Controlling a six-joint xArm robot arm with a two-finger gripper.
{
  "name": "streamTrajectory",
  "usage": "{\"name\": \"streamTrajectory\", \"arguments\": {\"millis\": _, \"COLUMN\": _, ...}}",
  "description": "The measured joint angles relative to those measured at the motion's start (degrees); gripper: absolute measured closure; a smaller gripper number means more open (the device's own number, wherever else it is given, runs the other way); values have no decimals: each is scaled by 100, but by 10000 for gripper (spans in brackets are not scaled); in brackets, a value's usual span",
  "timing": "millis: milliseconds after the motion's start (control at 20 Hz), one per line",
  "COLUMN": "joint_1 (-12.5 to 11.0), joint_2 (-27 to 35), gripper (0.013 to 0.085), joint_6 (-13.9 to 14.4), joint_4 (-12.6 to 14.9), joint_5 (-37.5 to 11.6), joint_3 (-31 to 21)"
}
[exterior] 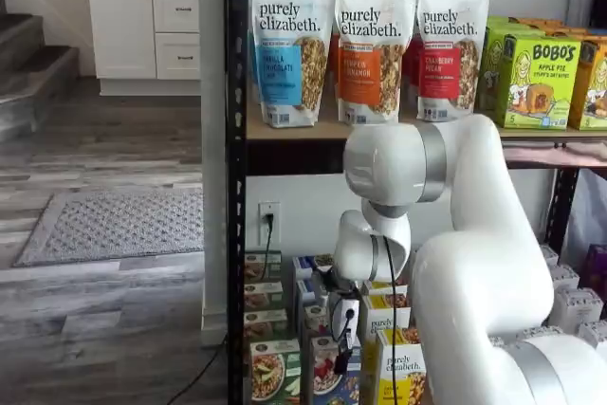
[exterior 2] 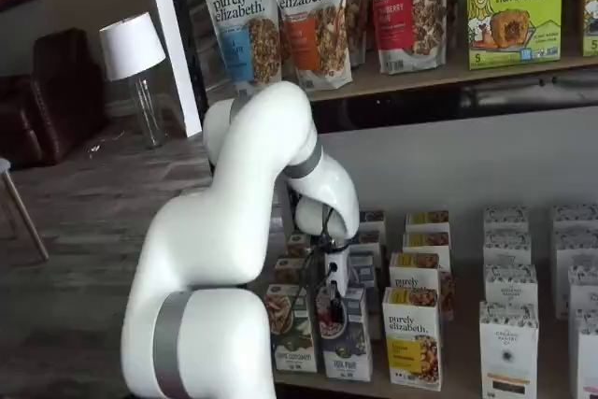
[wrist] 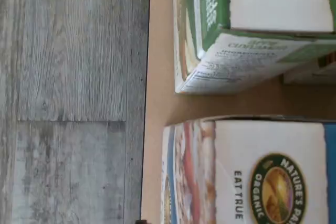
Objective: Pick up the blue and white box that is on the bottom shelf, the second box from the left
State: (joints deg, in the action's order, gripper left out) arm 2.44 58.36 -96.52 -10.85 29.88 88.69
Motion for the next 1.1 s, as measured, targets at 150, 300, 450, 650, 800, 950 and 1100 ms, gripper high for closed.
{"name": "streamTrajectory", "arguments": {"millis": 150, "joint_1": 5, "joint_2": 14, "gripper": 130, "joint_6": 18, "joint_4": 14, "joint_5": 1, "joint_3": 22}}
{"name": "streamTrajectory", "arguments": {"millis": 300, "joint_1": 10, "joint_2": 34, "gripper": 130, "joint_6": 73, "joint_4": 72, "joint_5": 27, "joint_3": 52}}
{"name": "streamTrajectory", "arguments": {"millis": 450, "joint_1": 12, "joint_2": 42, "gripper": 130, "joint_6": 124, "joint_4": 129, "joint_5": 38, "joint_3": 63}}
{"name": "streamTrajectory", "arguments": {"millis": 650, "joint_1": 4, "joint_2": 31, "gripper": 130, "joint_6": 117, "joint_4": 133, "joint_5": 9, "joint_3": 36}}
{"name": "streamTrajectory", "arguments": {"millis": 800, "joint_1": -8, "joint_2": 10, "gripper": 210, "joint_6": 66, "joint_4": 88, "joint_5": -14, "joint_3": 7}}
{"name": "streamTrajectory", "arguments": {"millis": 950, "joint_1": -11, "joint_2": 2, "gripper": 290, "joint_6": 92, "joint_4": 120, "joint_5": 10, "joint_3": 3}}
{"name": "streamTrajectory", "arguments": {"millis": 1100, "joint_1": -3, "joint_2": -4, "gripper": 330, "joint_6": 134, "joint_4": 158, "joint_5": 35, "joint_3": -6}}
